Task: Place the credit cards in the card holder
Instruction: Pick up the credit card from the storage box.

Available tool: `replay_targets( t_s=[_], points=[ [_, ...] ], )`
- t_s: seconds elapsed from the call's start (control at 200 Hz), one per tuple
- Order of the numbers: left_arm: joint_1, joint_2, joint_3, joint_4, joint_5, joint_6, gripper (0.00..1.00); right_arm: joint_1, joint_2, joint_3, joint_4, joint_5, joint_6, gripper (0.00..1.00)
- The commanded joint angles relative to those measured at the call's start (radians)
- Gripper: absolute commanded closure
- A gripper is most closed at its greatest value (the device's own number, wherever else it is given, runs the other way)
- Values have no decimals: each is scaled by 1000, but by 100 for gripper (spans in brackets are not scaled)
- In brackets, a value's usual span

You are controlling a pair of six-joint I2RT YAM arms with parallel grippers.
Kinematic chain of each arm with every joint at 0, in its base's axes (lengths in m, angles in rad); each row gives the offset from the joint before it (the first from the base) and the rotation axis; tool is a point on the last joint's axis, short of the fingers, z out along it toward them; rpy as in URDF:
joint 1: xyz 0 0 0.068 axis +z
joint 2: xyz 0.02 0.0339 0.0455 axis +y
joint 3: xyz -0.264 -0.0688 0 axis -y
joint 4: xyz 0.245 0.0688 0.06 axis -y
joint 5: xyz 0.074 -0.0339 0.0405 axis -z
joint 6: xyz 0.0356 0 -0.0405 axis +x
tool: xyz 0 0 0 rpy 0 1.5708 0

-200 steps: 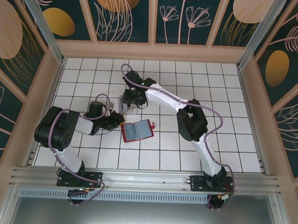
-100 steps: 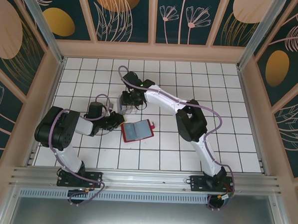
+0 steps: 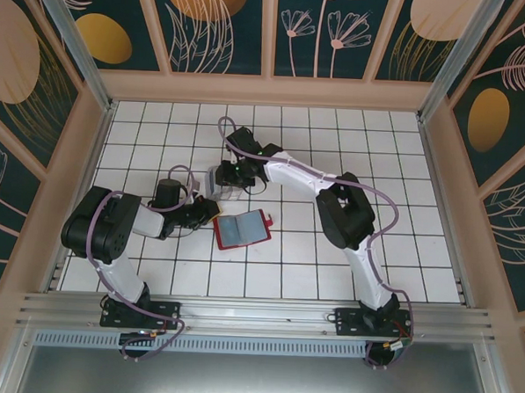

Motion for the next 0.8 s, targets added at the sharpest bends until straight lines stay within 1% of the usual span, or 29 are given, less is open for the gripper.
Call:
replay_targets(
  t_s=[0.0, 0.12, 0.205, 0.35, 0.485, 0.601, 0.651, 0.796],
  points=[
    [-12, 90, -22, -123, -105, 23, 87, -6, -56, -24, 53, -55, 22, 66],
    [-12, 95, -35, -100, -112, 9, 86, -9, -58, -20, 51, -52, 20, 67],
    [-11, 112, -24, -101, -98, 12, 87, -10, -59, -20, 53, -51, 17, 69],
    [-11, 111, -21, -100, -106, 12, 86, -18, -65, -34, 76, -88, 28, 73],
    [-11, 118, -18, -96, -97, 5, 86, -22, -73, -54, 89, -90, 35, 76],
    [-12, 132, -14, -95, -97, 10, 86, -24, -74, -64, 97, -94, 34, 80],
    [-12, 136, -9, -99, -85, 8, 86, -25, -74, -65, 101, -93, 36, 80],
    [-11, 133, -5, -106, -94, 12, 86, -25, -82, -67, 108, -96, 34, 80]
  ],
)
